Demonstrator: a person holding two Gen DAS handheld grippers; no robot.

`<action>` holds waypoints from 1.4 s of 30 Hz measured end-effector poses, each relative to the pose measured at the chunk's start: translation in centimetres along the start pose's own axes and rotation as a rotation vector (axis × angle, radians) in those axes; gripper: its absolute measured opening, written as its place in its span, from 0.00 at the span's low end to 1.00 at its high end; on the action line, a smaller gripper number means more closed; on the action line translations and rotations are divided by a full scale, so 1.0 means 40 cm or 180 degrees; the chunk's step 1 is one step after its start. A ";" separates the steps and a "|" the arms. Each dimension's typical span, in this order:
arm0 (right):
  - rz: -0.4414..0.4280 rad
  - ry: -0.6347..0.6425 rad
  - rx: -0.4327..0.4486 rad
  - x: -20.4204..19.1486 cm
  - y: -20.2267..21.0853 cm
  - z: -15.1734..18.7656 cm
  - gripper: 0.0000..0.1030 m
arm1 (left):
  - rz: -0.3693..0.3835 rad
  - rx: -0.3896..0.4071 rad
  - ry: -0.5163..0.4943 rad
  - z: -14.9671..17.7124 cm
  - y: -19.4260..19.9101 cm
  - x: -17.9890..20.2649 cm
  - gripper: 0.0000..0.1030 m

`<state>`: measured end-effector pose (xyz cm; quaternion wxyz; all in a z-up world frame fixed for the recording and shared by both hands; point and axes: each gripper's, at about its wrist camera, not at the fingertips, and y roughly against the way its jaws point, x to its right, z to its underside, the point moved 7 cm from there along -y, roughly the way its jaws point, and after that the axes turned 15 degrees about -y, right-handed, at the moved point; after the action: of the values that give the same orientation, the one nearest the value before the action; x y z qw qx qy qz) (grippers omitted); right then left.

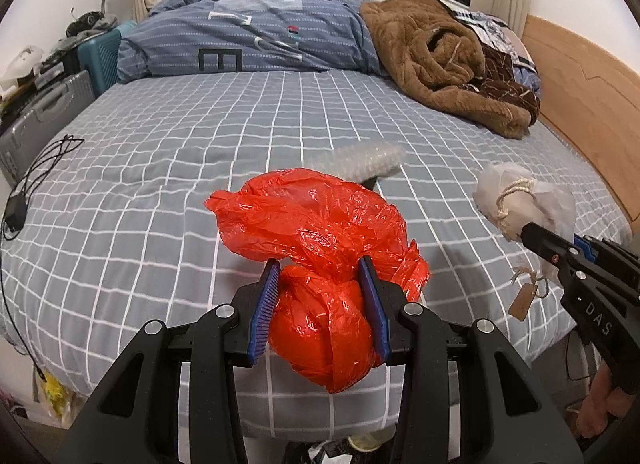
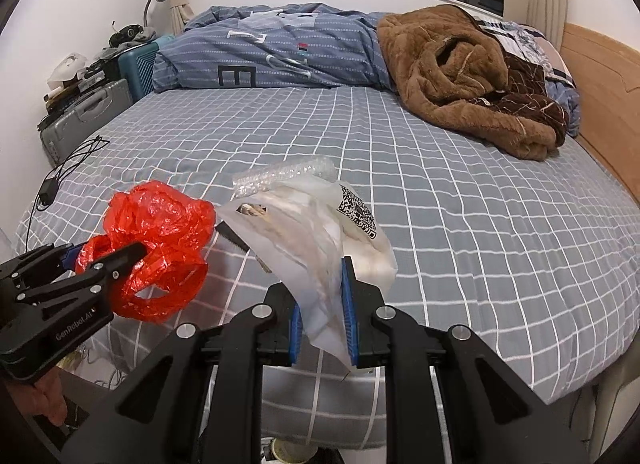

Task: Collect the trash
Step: 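Carry the red bag and white bag off the bed over the black bin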

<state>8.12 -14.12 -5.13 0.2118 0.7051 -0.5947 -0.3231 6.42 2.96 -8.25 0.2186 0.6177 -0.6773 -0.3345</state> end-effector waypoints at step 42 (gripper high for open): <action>-0.0029 -0.0007 -0.0310 0.014 0.174 0.277 0.16 | 0.0168 -0.0110 -0.0042 0.235 0.194 0.128 0.38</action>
<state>-4.53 -15.14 -8.26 0.2437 0.6962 -0.5753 -0.3535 -6.34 -0.26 -9.62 0.2335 0.5935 -0.6889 -0.3444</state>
